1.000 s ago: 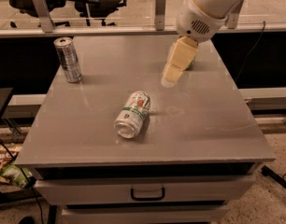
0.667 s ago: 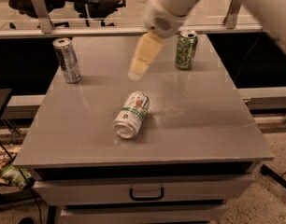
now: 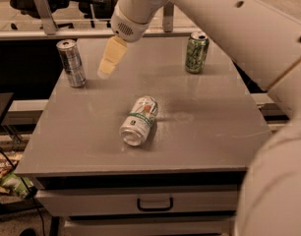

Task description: Pick redbull can

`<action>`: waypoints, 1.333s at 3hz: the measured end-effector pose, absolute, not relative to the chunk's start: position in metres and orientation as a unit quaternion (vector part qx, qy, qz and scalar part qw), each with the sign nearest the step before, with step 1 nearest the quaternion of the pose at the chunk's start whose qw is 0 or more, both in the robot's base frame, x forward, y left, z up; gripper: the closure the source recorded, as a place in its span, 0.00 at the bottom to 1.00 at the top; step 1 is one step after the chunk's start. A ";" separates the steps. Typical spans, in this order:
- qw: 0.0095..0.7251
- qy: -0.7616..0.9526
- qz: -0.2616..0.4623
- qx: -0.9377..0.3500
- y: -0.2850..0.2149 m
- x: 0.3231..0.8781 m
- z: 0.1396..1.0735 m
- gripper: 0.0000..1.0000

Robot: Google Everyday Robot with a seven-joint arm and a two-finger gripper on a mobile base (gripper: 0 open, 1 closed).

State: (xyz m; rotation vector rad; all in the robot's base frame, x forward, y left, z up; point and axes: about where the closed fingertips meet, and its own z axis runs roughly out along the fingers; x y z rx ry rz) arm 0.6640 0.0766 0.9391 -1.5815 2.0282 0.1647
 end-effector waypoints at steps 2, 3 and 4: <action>0.285 0.768 0.076 -0.569 0.135 0.703 0.929 0.00; 0.286 0.762 0.079 -0.576 0.165 0.706 0.928 0.00; 0.280 0.754 0.080 -0.589 0.190 0.705 0.923 0.00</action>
Offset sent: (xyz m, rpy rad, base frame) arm 0.0569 0.0951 -0.0062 0.0690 0.0223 -0.0446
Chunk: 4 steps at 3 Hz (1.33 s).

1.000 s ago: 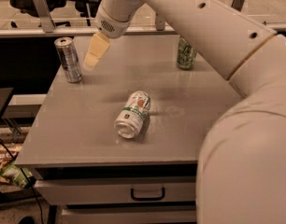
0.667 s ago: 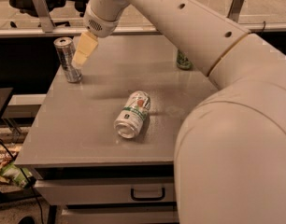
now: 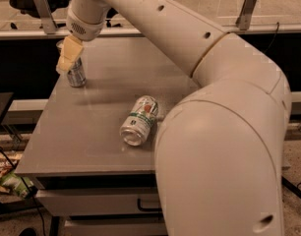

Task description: Pick redbull can

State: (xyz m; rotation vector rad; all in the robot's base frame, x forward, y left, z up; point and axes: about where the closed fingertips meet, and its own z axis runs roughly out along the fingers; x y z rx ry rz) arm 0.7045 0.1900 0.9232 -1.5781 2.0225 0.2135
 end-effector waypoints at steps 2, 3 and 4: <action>0.263 0.740 0.091 -0.612 0.218 0.697 0.915 0.15; 0.258 0.737 0.099 -0.617 0.220 0.695 0.915 0.39; 0.261 0.734 0.103 -0.619 0.211 0.697 0.925 0.62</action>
Offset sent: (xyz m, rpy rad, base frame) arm -0.0105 0.0372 -0.0064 -0.0141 0.0466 0.0919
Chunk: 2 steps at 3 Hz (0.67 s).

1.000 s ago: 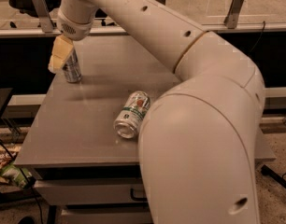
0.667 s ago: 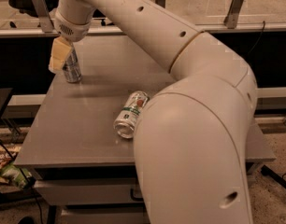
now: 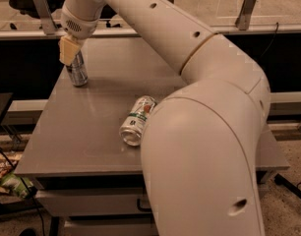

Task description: Pick redbull can

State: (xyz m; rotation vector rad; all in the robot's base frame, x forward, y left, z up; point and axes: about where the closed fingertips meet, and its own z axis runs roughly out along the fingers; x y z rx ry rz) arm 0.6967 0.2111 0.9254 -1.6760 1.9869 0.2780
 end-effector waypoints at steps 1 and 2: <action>0.266 0.724 0.109 -0.627 0.195 0.695 0.949 0.86; 0.274 0.704 0.119 -0.645 0.178 0.686 0.982 1.00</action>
Offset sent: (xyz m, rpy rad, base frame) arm -0.0219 -0.0635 0.1236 0.0572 -0.0450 0.1723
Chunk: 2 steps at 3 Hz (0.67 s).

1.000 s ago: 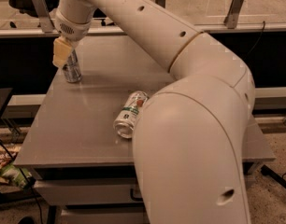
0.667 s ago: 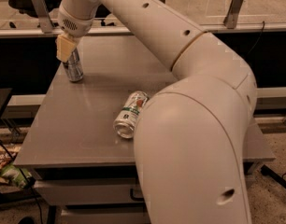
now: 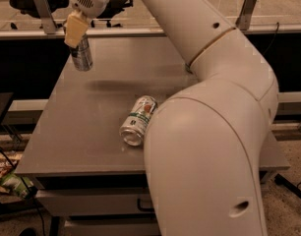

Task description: Pick redbull can

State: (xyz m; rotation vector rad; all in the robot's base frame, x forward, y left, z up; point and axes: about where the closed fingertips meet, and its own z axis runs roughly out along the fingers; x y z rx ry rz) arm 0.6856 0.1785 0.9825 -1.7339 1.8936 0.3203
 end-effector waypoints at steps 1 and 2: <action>0.279 0.681 0.132 -0.665 0.170 0.674 1.009 1.00; 0.283 0.676 0.135 -0.666 0.172 0.675 1.012 1.00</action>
Offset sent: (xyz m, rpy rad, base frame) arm -0.0113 -0.0090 0.0260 0.0194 -0.0082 0.0639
